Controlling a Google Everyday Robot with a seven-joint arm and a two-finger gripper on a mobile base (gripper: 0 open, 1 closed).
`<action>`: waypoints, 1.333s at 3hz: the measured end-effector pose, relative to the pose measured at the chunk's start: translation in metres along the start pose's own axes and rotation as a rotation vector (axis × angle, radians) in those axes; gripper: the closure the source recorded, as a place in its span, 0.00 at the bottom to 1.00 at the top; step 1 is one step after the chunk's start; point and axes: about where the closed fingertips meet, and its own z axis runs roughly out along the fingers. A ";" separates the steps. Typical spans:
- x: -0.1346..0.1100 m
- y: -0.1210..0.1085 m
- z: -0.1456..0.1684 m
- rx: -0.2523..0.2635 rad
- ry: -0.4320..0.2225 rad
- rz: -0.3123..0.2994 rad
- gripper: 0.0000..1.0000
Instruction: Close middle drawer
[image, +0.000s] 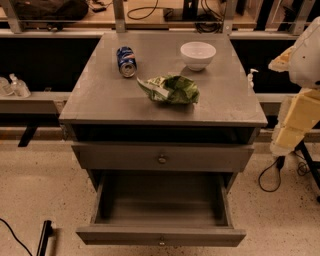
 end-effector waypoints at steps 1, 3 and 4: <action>0.000 0.000 0.000 0.000 0.000 0.000 0.00; -0.020 0.042 0.061 -0.026 -0.184 -0.020 0.00; -0.036 0.067 0.083 -0.047 -0.264 -0.043 0.00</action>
Offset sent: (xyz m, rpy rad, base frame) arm 0.0254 0.0408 -0.1659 0.3632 -0.0132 0.0275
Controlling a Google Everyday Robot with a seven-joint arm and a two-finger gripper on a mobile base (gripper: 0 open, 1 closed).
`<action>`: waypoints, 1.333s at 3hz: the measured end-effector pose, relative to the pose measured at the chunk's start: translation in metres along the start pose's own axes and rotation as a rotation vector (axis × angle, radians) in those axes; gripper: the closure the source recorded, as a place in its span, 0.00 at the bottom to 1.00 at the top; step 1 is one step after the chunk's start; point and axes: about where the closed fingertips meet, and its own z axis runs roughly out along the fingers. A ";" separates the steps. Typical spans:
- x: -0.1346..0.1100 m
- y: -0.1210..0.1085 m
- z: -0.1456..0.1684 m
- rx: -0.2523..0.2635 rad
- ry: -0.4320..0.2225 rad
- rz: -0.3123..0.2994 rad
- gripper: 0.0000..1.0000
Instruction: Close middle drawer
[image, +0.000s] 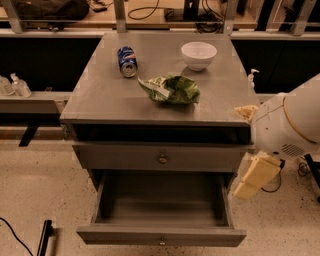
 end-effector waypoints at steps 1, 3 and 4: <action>-0.002 0.000 -0.003 -0.010 -0.009 -0.010 0.00; 0.017 0.049 0.122 -0.132 -0.294 0.017 0.00; 0.041 0.083 0.191 -0.175 -0.437 0.029 0.00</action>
Offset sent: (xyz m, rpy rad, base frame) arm 0.0124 0.0371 -0.1353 0.2868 0.0551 0.1740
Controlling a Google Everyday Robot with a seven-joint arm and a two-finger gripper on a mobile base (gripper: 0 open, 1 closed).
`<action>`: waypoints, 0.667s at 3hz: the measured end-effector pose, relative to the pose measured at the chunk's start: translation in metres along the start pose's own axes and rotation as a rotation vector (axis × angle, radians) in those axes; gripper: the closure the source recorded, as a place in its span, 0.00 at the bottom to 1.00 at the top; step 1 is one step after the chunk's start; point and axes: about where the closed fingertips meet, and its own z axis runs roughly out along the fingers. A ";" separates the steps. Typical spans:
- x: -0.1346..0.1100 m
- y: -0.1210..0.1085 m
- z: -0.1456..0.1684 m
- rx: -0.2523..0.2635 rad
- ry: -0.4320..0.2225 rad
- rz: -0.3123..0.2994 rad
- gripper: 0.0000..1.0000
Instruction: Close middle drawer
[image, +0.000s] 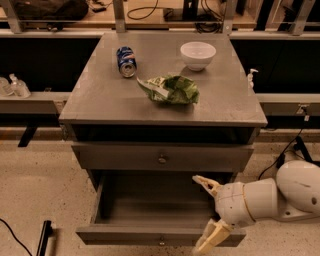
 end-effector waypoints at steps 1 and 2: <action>0.020 0.005 0.020 -0.040 -0.054 -0.028 0.00; 0.027 0.001 0.025 -0.039 -0.026 -0.017 0.00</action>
Offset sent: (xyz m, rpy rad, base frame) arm 0.0081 -0.0021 -0.0477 -0.0112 0.0216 0.0213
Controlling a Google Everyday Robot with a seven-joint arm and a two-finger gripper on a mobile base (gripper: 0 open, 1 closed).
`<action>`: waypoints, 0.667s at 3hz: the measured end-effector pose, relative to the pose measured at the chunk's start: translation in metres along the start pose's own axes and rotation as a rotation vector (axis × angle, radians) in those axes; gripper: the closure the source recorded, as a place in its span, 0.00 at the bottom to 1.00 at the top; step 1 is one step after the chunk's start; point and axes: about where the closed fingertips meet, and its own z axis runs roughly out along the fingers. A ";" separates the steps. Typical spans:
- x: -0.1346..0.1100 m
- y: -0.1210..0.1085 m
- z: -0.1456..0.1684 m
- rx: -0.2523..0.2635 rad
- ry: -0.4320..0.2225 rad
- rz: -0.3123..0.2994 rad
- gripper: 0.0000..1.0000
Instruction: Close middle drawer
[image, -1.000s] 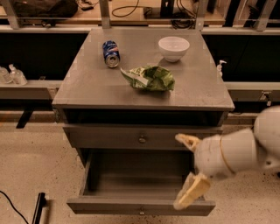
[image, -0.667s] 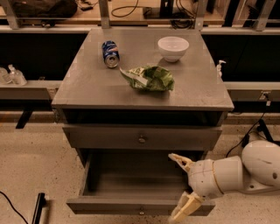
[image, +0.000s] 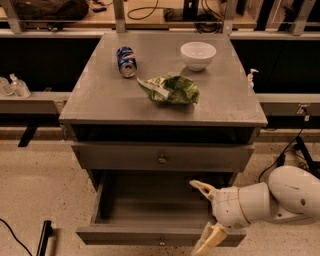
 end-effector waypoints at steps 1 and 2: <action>0.051 0.004 0.027 0.015 0.031 0.050 0.00; 0.112 0.014 0.058 0.065 0.027 0.085 0.16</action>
Offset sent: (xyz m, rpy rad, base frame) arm -0.0208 -0.0463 -0.2223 -0.0011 -0.0001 -0.1858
